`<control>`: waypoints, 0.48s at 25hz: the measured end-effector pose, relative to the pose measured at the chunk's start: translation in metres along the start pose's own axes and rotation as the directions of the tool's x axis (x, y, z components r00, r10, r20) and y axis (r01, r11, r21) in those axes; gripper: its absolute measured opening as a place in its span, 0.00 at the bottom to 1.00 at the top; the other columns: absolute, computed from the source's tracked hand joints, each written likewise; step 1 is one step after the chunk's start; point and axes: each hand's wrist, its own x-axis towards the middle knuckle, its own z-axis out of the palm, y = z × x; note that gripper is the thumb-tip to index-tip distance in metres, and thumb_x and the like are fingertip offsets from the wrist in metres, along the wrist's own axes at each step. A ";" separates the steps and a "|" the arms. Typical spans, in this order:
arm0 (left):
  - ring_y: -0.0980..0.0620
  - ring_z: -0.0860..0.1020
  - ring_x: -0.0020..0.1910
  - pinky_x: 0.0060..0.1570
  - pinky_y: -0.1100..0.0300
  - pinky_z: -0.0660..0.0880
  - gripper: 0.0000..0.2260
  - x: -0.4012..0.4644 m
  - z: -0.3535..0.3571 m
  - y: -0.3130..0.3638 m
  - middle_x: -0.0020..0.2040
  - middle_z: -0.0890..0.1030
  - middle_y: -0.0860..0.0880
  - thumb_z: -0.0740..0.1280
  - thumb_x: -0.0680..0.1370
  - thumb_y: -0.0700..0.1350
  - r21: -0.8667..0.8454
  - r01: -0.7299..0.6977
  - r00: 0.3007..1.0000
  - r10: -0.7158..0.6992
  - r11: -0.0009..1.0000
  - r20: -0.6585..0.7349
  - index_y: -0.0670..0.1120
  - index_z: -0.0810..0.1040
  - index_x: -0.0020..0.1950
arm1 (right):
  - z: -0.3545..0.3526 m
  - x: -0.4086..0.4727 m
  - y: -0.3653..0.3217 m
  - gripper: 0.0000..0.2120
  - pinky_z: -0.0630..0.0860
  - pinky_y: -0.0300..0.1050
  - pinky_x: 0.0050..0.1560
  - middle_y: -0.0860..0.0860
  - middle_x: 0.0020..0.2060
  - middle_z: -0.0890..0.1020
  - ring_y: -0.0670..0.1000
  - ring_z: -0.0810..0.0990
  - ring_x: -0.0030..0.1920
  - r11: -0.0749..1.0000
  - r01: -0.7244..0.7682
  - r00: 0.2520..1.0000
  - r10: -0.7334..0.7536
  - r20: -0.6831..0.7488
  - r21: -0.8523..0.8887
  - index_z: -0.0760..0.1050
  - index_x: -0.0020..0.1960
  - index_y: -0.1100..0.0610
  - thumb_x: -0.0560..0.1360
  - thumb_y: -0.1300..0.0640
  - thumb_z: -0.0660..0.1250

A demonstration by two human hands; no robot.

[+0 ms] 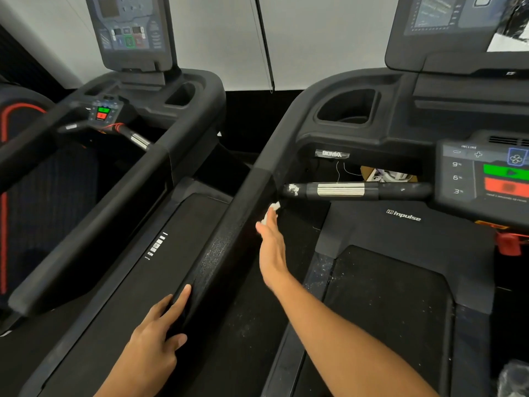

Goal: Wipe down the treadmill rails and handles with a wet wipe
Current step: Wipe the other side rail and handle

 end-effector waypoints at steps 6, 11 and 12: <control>0.49 0.69 0.70 0.69 0.54 0.68 0.43 0.001 0.000 -0.002 0.76 0.60 0.58 0.69 0.78 0.38 -0.017 -0.001 1.000 0.001 1.000 0.005 0.73 0.45 0.73 | 0.000 0.015 -0.010 0.31 0.53 0.40 0.71 0.43 0.80 0.53 0.38 0.57 0.72 1.000 0.019 0.999 -0.019 -0.039 -0.011 0.48 0.81 0.44 0.82 0.54 0.58; 0.52 0.69 0.69 0.66 0.60 0.68 0.44 0.003 0.002 -0.005 0.76 0.60 0.59 0.69 0.78 0.39 0.001 -0.021 1.000 0.021 1.000 -0.017 0.72 0.42 0.73 | 0.011 -0.027 0.017 0.34 0.55 0.32 0.69 0.37 0.79 0.52 0.22 0.60 0.66 0.998 0.050 0.997 -0.049 0.057 -0.025 0.51 0.79 0.39 0.76 0.48 0.58; 0.52 0.69 0.69 0.66 0.60 0.68 0.44 0.004 0.002 -0.006 0.77 0.60 0.59 0.69 0.78 0.39 0.002 -0.017 1.000 0.017 1.000 -0.014 0.72 0.42 0.73 | 0.014 -0.022 0.014 0.33 0.54 0.30 0.68 0.36 0.79 0.51 0.21 0.57 0.67 0.998 0.065 0.997 -0.064 0.053 -0.009 0.49 0.79 0.39 0.77 0.48 0.57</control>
